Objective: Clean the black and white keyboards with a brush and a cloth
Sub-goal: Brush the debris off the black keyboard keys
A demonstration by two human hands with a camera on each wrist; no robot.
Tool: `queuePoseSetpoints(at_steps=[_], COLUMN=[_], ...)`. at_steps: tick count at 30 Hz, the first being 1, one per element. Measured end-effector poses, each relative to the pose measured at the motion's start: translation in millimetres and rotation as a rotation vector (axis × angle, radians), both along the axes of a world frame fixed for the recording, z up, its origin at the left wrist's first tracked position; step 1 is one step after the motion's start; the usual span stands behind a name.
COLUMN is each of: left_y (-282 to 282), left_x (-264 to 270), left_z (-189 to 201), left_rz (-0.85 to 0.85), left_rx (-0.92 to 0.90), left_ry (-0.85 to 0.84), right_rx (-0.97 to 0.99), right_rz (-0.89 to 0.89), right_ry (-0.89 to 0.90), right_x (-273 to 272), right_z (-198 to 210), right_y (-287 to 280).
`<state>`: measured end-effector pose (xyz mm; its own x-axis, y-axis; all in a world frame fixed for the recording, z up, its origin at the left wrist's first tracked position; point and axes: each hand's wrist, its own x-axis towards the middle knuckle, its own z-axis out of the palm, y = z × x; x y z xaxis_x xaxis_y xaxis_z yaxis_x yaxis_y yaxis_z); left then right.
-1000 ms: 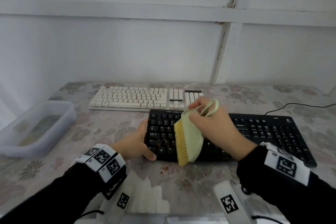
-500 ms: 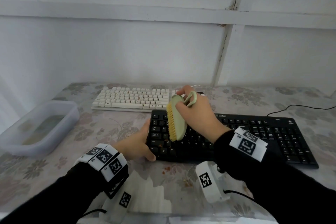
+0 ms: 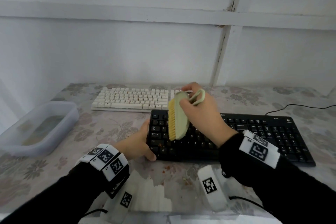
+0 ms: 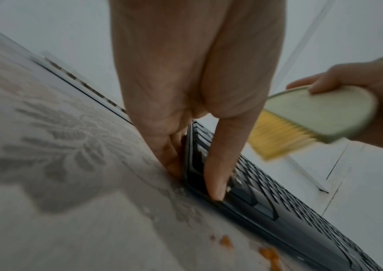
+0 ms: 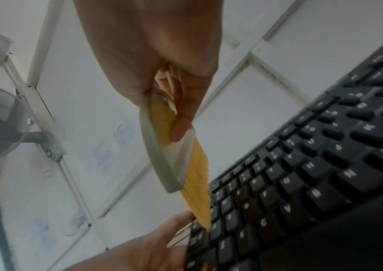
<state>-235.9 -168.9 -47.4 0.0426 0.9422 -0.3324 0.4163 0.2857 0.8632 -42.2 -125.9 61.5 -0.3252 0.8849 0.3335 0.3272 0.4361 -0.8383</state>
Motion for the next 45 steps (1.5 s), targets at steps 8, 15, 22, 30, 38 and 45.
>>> queuePoseSetpoints(at_steps=[8,15,22,30,38,45], left_y=[-1.3,-0.4,0.6,3.6,3.3,3.7], left_x=[2.2,2.5,2.3,-1.4,-1.5,-3.1], left_z=[2.9,2.1,1.5,-4.2,-3.1,-5.5], left_rz=[-0.001,0.004,0.018,0.014,0.02,0.019], left_rx=[0.015,0.01,-0.005,-0.01,-0.01,-0.016], left_ry=[-0.004,-0.015,-0.025,-0.033,0.009,-0.005], right_rx=[-0.042,-0.097,-0.012,-0.055,-0.156,-0.293], right_rz=[0.068,0.1,-0.017,0.104,0.029,-0.011], right_ry=[-0.089,-0.091,0.01,-0.097,0.008,0.204], right_x=[-0.4,13.9,-0.2,10.7,21.8,8.4], right_z=[-26.6,-26.2,-10.8,-38.9,-16.4,-6.1], right_y=[-14.1,-31.8,-2.5,-30.4,-16.7,5.9])
